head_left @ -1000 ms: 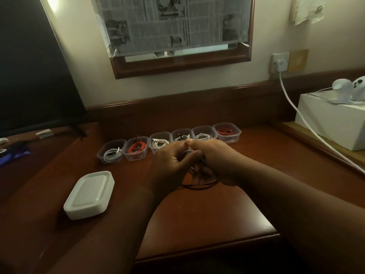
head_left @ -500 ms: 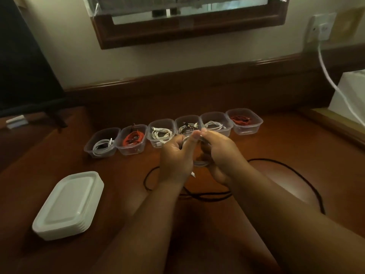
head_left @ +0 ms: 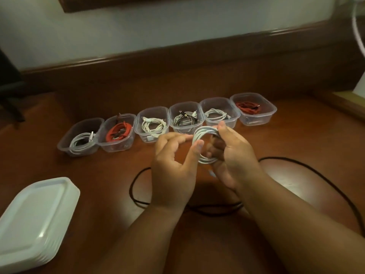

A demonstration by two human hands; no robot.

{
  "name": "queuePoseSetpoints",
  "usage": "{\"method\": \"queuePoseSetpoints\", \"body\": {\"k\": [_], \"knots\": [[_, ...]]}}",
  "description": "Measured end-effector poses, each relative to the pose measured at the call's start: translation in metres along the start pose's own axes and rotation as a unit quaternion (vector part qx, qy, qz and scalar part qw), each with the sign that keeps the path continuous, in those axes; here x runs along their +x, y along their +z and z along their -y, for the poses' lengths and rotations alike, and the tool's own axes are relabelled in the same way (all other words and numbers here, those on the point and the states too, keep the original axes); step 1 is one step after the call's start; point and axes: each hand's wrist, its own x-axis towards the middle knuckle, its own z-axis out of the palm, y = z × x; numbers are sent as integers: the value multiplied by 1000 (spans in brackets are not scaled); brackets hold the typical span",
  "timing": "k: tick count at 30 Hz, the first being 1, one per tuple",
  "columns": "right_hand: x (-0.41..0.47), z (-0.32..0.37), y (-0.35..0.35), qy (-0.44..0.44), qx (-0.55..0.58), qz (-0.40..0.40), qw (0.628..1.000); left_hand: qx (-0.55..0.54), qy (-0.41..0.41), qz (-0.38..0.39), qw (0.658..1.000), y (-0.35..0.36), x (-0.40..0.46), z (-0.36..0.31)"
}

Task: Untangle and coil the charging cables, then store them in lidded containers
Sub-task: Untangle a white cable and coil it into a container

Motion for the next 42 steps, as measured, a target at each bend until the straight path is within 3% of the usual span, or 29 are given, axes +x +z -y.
{"method": "queuePoseSetpoints", "body": {"k": [3, 6, 11, 13, 15, 18, 22, 24, 30, 33, 35, 37, 42], "knots": [[-5, 3, 3, -46, -33, 11, 998, -140, -132, 29, 981, 0, 1, -11], [-8, 1, 5, -110, -123, 13, 986, -314, -311, 56, 895, 1, 5, -14], [-6, -2, 0, -225, -298, 15, 928, -488, -415, 123, 758, -3, 7, -14], [-6, -5, 0, -238, -328, 22, 914, -527, -424, 151, 721, -5, 5, -16], [-7, -8, 0, -228, -335, 37, 913, -517, -415, 172, 729, -3, 3, -13], [-7, -9, -1, -233, -345, 34, 909, -471, -405, 157, 768, 1, 3, -11], [-5, -6, -4, -257, -354, 2, 900, -279, -333, 136, 890, 2, 6, -3], [-5, -5, -4, -276, -363, -7, 890, -198, -301, 128, 924, 1, 8, 3], [-4, -2, -8, -275, -364, -30, 889, -126, -269, 150, 943, -7, 10, 8], [1, 0, -8, -217, -304, -56, 926, -87, -243, 162, 952, -10, 13, 9], [2, 1, -7, -170, -257, -76, 948, -117, -255, 171, 945, -10, 14, 6], [3, 2, -6, -142, -225, -83, 960, -148, -269, 179, 935, -9, 14, 5], [4, 8, -2, -63, -94, -108, 988, -110, -249, 155, 950, -6, 12, 13]]}}
